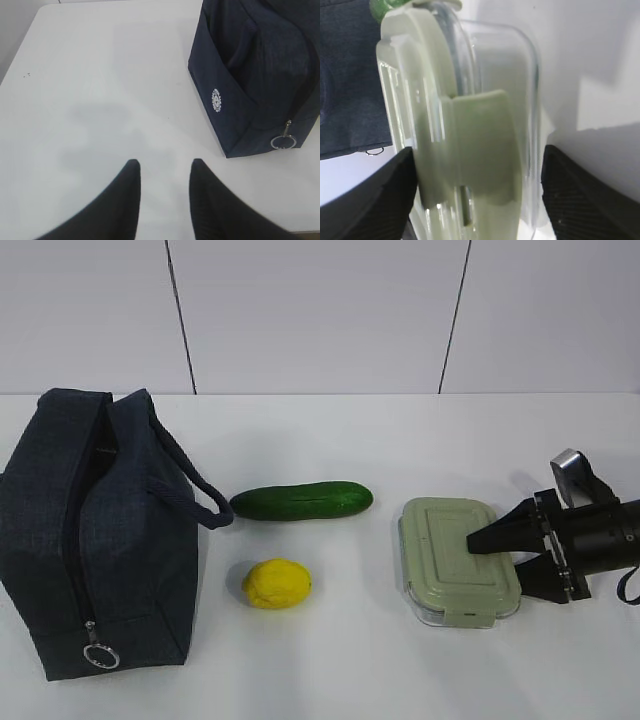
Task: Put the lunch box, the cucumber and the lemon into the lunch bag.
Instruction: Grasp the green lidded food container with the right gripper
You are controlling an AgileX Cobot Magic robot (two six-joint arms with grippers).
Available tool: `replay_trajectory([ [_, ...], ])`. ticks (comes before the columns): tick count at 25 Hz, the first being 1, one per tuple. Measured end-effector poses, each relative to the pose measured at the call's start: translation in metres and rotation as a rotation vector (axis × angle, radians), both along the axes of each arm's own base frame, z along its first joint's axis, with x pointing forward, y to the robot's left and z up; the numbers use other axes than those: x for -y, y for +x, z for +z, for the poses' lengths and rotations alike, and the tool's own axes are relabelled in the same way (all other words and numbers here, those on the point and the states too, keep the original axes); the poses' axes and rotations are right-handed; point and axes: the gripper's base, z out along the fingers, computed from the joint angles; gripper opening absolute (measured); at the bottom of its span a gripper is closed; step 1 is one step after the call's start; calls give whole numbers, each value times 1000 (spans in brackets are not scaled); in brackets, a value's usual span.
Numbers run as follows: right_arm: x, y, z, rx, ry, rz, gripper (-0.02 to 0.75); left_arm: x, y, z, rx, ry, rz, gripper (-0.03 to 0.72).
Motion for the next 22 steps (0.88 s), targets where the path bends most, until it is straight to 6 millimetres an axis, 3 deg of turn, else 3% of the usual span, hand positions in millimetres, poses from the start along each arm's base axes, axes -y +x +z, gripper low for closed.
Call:
replay_trajectory([
  [22,1,0,7,17,-22,10,589,0,0,0,0,0,0,242],
])
